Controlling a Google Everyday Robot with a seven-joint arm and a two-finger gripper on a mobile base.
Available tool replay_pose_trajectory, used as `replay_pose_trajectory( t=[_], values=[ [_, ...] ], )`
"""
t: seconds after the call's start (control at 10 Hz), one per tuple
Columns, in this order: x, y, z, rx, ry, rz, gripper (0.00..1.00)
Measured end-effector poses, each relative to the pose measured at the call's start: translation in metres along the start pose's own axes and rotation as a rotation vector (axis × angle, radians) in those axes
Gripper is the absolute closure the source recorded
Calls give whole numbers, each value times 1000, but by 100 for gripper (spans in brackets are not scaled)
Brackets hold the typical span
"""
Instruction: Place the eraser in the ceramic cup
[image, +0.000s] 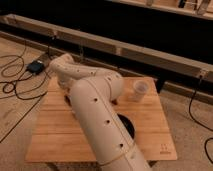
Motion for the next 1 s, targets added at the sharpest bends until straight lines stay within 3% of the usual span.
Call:
replay_pose_trajectory(
  t=[0.4,0.8,1.0],
  values=[
    [-12,11,-60,-57,-103,11,100],
    [-11,19,-127,-165,-212,35,100],
    [-7,10,-154,-221,-274,68,100]
  ],
)
